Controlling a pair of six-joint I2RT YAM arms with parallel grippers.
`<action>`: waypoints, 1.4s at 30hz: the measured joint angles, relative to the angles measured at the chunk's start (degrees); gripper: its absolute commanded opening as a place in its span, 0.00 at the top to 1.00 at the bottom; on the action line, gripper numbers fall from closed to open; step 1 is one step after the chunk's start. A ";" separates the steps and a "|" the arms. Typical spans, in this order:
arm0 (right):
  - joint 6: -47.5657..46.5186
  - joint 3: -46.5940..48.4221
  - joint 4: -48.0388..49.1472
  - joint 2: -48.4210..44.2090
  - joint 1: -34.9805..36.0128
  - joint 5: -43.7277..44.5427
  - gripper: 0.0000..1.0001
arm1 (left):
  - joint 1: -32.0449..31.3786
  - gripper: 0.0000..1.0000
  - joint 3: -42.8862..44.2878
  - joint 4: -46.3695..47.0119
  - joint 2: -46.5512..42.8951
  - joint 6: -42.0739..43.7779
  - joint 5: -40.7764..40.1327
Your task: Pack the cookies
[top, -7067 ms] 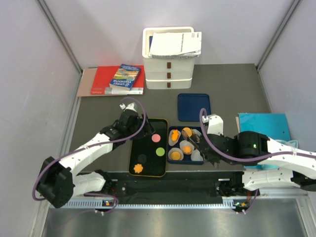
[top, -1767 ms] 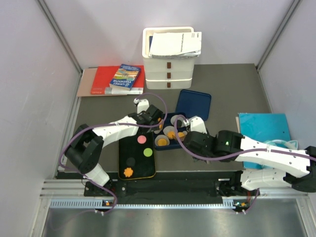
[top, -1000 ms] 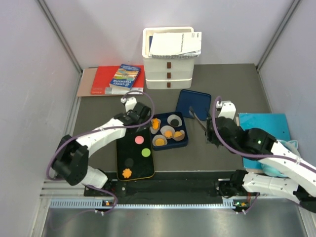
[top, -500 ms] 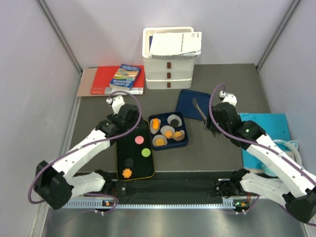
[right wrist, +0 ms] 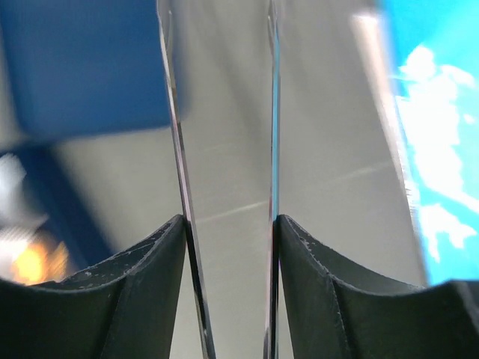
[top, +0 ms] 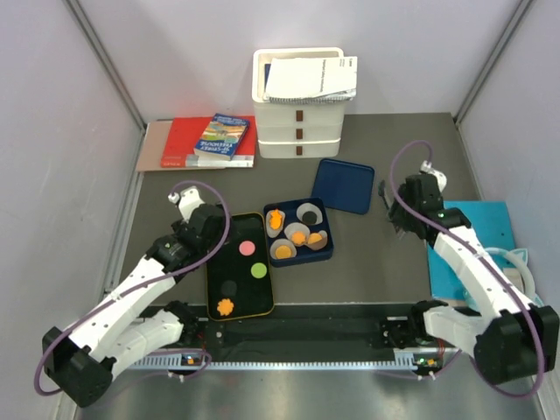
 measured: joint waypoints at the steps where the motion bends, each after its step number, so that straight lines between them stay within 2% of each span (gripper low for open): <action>1: 0.17 -0.76 0.42 0.72 -2.47 -0.61 0.50 | 0.00 0.02 -0.26 -0.20 -0.28 -0.09 0.00; 4: 0.79 -1.97 1.22 4.35 -8.13 -1.44 0.50 | 0.04 0.02 -1.20 -0.72 -0.61 -0.15 0.11; 11: 1.62 -2.05 4.00 12.09 -8.76 -6.14 0.45 | 0.04 0.02 -3.26 -0.90 -0.85 -0.42 2.03; 16: 1.55 -2.05 4.09 12.63 -8.76 -6.69 0.35 | 0.04 0.02 -4.09 -0.90 -0.85 -0.57 3.67; 25: 0.94 -2.03 3.39 9.01 -8.76 -6.43 0.32 | 0.04 0.01 -5.01 0.50 -0.81 -0.28 5.62; 27: 0.79 -1.99 3.28 8.33 -8.76 -6.43 0.33 | 0.04 0.01 -5.01 0.70 -0.79 -0.28 5.92; 34: 1.36 -1.62 5.55 9.42 -8.57 -8.55 0.52 | 0.04 0.04 -5.01 1.25 -0.35 -0.07 6.97; 42: 1.57 10.14 8.90 22.36 -1.97 -9.14 0.55 | 0.04 0.05 -5.01 1.29 0.09 -0.02 8.24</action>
